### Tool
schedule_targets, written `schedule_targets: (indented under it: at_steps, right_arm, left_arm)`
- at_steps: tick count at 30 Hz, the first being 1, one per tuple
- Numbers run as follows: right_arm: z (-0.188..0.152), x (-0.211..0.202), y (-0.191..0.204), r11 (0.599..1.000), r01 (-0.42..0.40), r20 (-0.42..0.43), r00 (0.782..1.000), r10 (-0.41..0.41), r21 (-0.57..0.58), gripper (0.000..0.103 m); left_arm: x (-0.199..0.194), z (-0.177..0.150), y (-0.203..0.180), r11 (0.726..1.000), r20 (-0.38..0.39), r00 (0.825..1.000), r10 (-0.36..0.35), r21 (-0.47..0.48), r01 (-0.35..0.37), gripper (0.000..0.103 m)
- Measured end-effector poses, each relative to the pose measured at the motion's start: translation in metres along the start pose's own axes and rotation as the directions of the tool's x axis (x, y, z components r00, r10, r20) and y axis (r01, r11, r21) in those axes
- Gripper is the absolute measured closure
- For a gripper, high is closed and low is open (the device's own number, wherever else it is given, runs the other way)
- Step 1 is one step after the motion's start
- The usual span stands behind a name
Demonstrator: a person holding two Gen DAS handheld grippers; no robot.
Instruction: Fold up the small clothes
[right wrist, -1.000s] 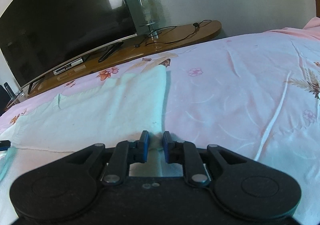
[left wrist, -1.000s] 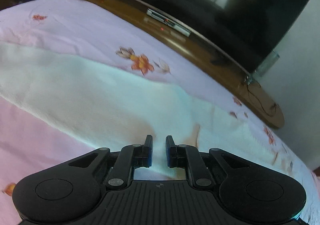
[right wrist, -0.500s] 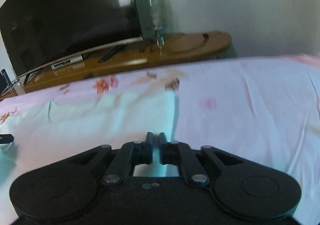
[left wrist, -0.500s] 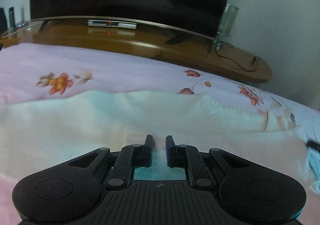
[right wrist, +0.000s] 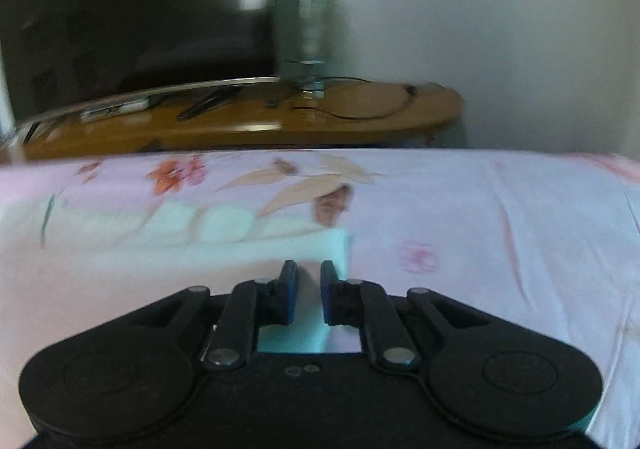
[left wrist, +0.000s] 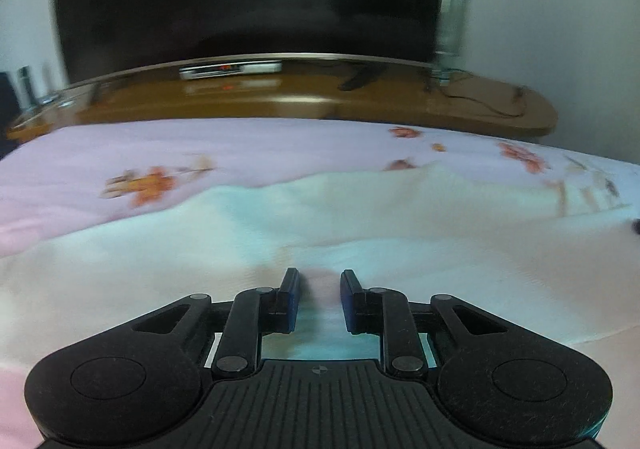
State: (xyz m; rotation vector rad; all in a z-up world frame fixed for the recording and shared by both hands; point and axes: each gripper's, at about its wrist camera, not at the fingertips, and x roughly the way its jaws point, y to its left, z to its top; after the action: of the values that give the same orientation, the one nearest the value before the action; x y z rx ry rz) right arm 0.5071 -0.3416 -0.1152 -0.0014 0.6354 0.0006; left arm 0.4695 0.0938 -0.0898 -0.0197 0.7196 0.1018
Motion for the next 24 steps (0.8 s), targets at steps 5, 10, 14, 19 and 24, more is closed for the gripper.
schedule_targets:
  at_steps: [5, 10, 14, 19, 24]
  right_arm:
    - [-0.014, -0.053, -0.020, 0.994, -0.092, 0.074, 0.993, 0.087, 0.058, 0.082]
    - [-0.058, -0.101, -0.044, 0.988, -0.107, 0.027, 0.994, 0.105, 0.109, 0.081]
    - [-0.085, -0.125, -0.057, 0.978, -0.092, -0.027, 0.995, 0.099, 0.188, 0.080]
    - [-0.090, -0.137, -0.049, 0.968, -0.101, -0.030, 0.993, 0.111, 0.228, 0.079]
    - [-0.077, -0.131, -0.034, 0.965, -0.129, -0.034, 0.990, 0.140, 0.229, 0.079]
  left_arm:
    - [-0.061, -0.036, 0.087, 0.976, 0.141, 0.979, 0.149, -0.180, -0.123, 0.004]
    - [-0.090, -0.079, 0.204, 0.852, 0.053, 0.970, 0.237, -0.491, -0.182, 0.020]
    - [-0.091, -0.114, 0.280, 0.612, 0.111, 0.985, 0.134, -0.791, 0.006, 0.044]
    - [-0.076, -0.121, 0.314, 0.466, 0.130, 0.983, 0.132, -0.883, 0.054, 0.069]
    - [-0.066, -0.133, 0.329, 0.368, 0.127, 0.983, 0.135, -0.927, 0.069, 0.097]
